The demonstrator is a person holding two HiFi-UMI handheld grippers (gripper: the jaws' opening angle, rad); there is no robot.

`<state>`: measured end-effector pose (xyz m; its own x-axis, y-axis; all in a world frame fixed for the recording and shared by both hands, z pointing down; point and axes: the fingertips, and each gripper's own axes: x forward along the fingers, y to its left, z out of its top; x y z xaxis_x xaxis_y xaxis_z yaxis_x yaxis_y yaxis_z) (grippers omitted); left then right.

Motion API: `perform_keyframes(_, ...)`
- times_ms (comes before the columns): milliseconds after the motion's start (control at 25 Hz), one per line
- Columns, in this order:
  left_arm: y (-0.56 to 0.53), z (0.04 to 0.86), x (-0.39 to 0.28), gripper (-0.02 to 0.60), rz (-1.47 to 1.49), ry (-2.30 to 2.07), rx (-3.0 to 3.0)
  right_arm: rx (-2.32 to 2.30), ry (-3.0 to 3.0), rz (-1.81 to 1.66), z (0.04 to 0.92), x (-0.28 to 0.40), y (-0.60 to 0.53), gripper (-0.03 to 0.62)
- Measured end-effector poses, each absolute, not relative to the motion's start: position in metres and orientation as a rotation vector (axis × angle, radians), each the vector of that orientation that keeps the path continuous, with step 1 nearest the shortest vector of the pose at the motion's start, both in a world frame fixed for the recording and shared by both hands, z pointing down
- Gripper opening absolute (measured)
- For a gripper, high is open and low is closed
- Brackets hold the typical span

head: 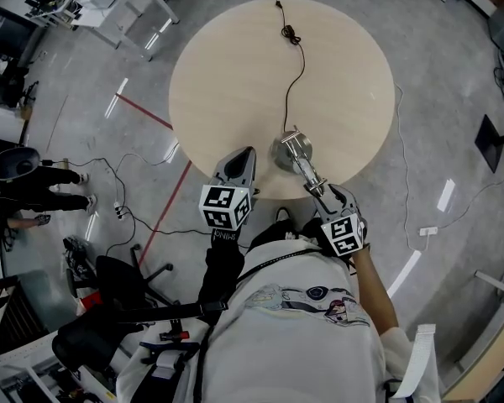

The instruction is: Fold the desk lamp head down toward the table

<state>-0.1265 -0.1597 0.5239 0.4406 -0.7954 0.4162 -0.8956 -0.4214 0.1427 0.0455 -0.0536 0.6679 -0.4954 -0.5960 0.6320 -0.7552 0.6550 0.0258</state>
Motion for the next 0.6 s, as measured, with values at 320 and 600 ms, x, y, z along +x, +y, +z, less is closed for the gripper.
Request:
perform_keyframes(320,-0.168,0.514,-0.122,0.002,0.374,-1.46,2.371,1.288,-2.303,0.25,0.59,0.085,-0.091,0.139)
perform_keyframes(600,-0.181,0.493,-0.124,0.001,0.318,-1.505,2.398,1.475,-2.377,0.11,0.509,0.089,-0.14,0.012)
